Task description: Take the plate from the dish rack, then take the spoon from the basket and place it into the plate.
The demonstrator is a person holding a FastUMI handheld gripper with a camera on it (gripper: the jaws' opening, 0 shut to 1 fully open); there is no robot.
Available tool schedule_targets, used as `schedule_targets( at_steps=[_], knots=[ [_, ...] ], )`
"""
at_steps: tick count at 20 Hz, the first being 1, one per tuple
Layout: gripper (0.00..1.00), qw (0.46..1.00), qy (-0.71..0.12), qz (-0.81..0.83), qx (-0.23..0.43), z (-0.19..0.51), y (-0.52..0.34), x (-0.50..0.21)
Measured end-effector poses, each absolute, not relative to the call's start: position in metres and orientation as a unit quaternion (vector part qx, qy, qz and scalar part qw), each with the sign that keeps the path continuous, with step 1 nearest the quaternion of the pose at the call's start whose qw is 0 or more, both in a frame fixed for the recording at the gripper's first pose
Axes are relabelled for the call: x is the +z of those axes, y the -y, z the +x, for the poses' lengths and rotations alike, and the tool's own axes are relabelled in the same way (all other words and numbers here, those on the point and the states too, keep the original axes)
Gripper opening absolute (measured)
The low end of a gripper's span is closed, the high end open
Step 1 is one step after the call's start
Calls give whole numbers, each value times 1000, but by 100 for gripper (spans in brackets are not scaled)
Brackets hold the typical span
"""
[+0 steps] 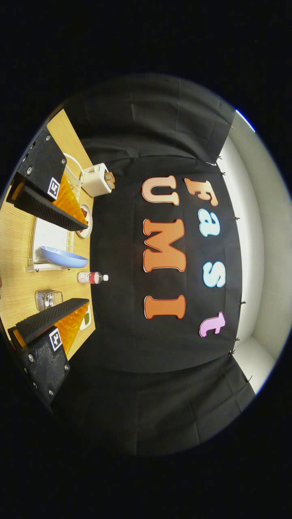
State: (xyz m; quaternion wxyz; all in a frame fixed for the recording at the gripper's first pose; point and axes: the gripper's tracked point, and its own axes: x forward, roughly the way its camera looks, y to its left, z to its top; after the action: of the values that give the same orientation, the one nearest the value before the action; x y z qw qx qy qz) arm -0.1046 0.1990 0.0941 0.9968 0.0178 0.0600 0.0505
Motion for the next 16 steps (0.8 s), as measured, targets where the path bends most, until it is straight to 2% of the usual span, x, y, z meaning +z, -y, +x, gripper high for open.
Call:
schedule_targets(
  at_steps=[9, 16],
  knots=[
    [99, 996, -68, 16, 50, -91, -208, 87],
    [99, 974, -221, 42, 28, -3, -230, 2]
  ],
)
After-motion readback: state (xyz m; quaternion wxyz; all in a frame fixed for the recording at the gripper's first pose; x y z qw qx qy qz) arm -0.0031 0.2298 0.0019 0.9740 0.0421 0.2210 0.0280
